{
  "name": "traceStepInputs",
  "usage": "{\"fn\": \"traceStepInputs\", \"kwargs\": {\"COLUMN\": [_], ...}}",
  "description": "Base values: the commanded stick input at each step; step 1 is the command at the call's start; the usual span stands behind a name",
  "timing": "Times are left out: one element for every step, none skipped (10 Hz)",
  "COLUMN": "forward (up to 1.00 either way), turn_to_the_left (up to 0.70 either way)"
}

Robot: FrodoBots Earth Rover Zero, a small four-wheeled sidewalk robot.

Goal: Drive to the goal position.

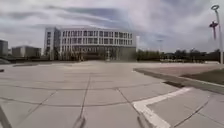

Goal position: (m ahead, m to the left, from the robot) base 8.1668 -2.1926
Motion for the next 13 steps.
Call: {"fn": "traceStepInputs", "kwargs": {"forward": [1.00, 1.00, 1.00, 1.00, 1.00, 1.00, 1.00, 1.00, 1.00, 1.00, 1.00, 1.00, 1.00], "turn_to_the_left": [0.00, 0.00, 0.00, 0.00, 0.00, 0.00, 0.00, 0.00, 0.00, 0.00, 0.00, 0.00, 0.00]}}
